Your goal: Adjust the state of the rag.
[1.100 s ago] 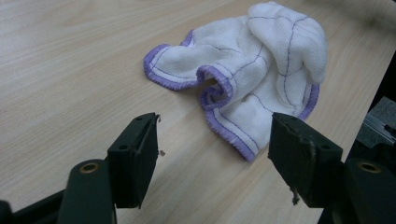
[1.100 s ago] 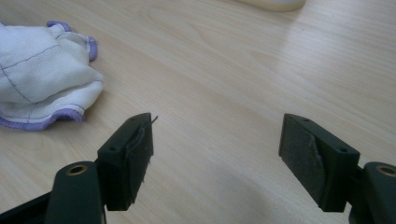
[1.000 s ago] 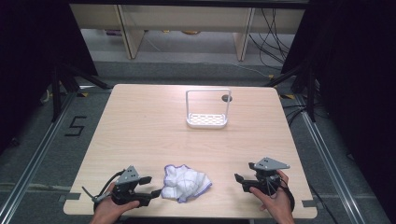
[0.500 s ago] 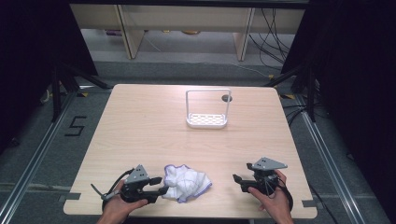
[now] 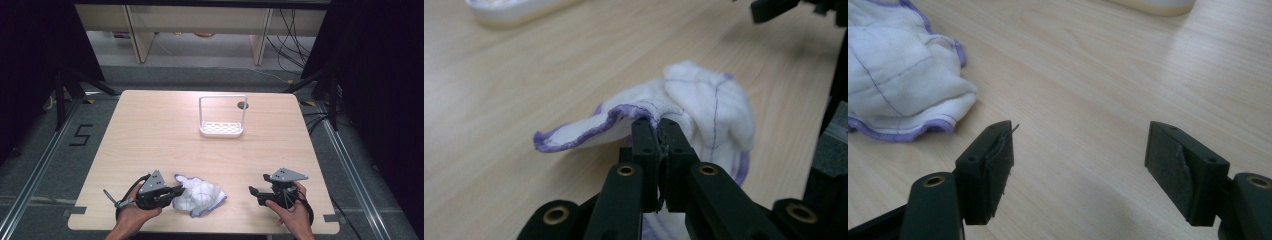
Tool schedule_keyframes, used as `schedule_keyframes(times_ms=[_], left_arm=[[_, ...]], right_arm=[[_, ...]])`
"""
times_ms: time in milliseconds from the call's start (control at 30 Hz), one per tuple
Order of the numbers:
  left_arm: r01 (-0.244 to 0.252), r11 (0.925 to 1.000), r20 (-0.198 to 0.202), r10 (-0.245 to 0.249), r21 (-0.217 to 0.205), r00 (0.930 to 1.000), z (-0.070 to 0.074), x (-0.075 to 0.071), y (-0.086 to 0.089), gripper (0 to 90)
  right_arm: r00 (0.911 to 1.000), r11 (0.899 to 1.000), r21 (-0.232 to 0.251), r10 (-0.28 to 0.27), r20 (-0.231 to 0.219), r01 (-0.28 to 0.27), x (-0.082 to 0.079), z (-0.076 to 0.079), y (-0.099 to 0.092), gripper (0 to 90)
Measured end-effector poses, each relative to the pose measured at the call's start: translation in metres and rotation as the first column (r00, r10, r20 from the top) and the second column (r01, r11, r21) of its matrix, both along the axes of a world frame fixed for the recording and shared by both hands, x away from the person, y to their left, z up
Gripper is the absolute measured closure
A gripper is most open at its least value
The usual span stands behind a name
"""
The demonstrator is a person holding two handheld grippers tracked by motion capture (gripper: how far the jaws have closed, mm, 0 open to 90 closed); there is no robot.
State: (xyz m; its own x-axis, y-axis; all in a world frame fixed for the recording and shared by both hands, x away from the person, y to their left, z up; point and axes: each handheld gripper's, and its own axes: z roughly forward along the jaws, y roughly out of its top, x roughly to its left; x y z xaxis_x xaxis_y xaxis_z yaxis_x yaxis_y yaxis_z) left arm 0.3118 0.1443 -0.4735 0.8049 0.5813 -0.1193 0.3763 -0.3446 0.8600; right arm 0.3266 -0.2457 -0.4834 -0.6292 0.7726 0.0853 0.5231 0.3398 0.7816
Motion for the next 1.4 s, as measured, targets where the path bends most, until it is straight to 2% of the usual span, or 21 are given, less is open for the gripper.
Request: schedule_keyframes(times_ms=[100,267,300,367,400,433,500,533,600,667,700,767,867,900,933,967,1000,1100,1167,1233,1400], left_arm=[[0.044,0.9990,0.041,-0.044,0.012,0.9982,0.024,-0.002,-0.008,87.0],[0.062,0.9981,0.098,-0.061,-0.004,0.9933,0.054,0.004,-0.020,87.0],[0.066,0.9978,0.108,-0.065,-0.005,0.9920,0.059,0.006,-0.022,87.1],[0.076,0.9971,0.127,-0.075,-0.007,0.9891,0.074,0.012,-0.030,87.2],[0.076,0.9971,0.127,-0.075,-0.007,0.9891,0.074,0.012,-0.030,87.1],[0.081,0.9967,0.146,-0.079,-0.004,0.9861,0.087,0.017,-0.037,87.1],[0.082,0.9966,0.155,-0.081,0.002,0.9846,0.097,0.020,-0.041,87.2],[0.091,0.9957,0.163,-0.093,0.014,0.9822,0.109,0.026,-0.050,87.2],[0.096,0.9953,0.168,-0.097,0.017,0.9810,0.112,0.029,-0.055,87.2],[0.133,0.9884,0.168,-0.144,0.073,0.9753,0.117,0.037,-0.079,87.2],[0.133,0.9884,0.168,-0.144,0.073,0.9753,0.117,0.037,-0.079,87.2],[0.166,0.9815,0.153,-0.179,0.096,0.9719,0.112,0.046,-0.105,87.1],[0.190,0.9757,0.137,-0.204,0.109,0.9693,0.104,0.048,-0.119,87.1],[0.234,0.9665,0.113,-0.245,0.107,0.9629,0.089,0.042,-0.129,87.1],[0.234,0.9665,0.113,-0.245,0.107,0.9629,0.089,0.042,-0.129,87.1],[0.253,0.9605,0.107,-0.265,0.116,0.9581,0.080,0.035,-0.131,87.1],[0.278,0.9539,0.083,-0.288,0.112,0.9540,0.065,0.025,-0.128,87.1],[0.302,0.9459,0.039,-0.308,0.119,0.9505,0.037,0.011,-0.119,87.1],[0.305,0.9429,0.013,-0.309,0.134,0.9509,0.021,0.005,-0.109,87.1],[0.301,0.9468,-0.003,-0.302,0.114,0.9532,0.009,0.002,-0.101,87.0],[0.290,0.9539,-0.020,-0.289,0.077,0.9570,0.000,-0.001,-0.092,86.6]], right_arm=[[0.9999,0.999,0.029,0.017,-0.003,-0.017,-0.003,0.006,0.003,31.0],[0.9983,0.998,0.019,0.057,-0.007,-0.057,-0.011,0.013,0.015,31.0],[0.9962,0.996,0.017,0.085,0.014,-0.086,-0.009,0.013,0.015,31.1],[0.9966,0.997,0.003,0.079,0.023,-0.080,-0.009,0.015,0.014,31.1],[0.9966,0.997,0.003,0.079,0.023,-0.080,-0.009,0.015,0.014,31.1],[0.9977,0.998,0.013,0.068,0.010,-0.068,-0.009,0.015,0.012,31.1],[0.9986,0.998,0.030,0.051,-0.014,-0.050,-0.010,0.016,0.012,31.1],[0.9987,0.999,0.017,0.045,0.021,-0.046,-0.007,0.016,0.006,31.1],[0.9989,0.999,0.027,0.045,0.013,-0.046,-0.006,0.016,0.005,31.1],[0.9997,0.999,0.035,0.017,0.017,-0.018,-0.007,0.019,0.002,31.4],[0.9997,0.999,0.035,0.017,0.017,-0.018,-0.007,0.019,0.002,31.4],[0.9991,1.000,0.021,-0.003,0.041,0.002,-0.005,0.023,-0.008,31.4],[0.9990,0.999,0.011,-0.032,0.030,0.032,-0.004,0.023,-0.016,31.4],[0.9969,0.997,0.022,-0.079,0.000,0.079,-0.004,0.021,-0.022,31.7],[0.9969,0.997,0.022,-0.079,0.000,0.079,-0.004,0.021,-0.022,31.7],[0.9971,0.997,0.010,-0.073,0.020,0.073,-0.002,0.020,-0.027,31.7],[0.9960,0.996,0.023,-0.088,-0.017,0.088,-0.002,0.017,-0.030,31.9],[0.9963,0.996,0.013,-0.085,-0.017,0.085,0.001,0.014,-0.032,32.0],[0.9977,0.998,0.008,-0.067,-0.001,0.067,0.003,0.013,-0.032,32.0],[0.9964,0.996,0.020,-0.081,-0.026,0.081,0.001,0.015,-0.028,32.0],[0.9995,0.999,0.035,-0.031,-0.008,0.031,0.002,0.020,-0.016,32.1]])
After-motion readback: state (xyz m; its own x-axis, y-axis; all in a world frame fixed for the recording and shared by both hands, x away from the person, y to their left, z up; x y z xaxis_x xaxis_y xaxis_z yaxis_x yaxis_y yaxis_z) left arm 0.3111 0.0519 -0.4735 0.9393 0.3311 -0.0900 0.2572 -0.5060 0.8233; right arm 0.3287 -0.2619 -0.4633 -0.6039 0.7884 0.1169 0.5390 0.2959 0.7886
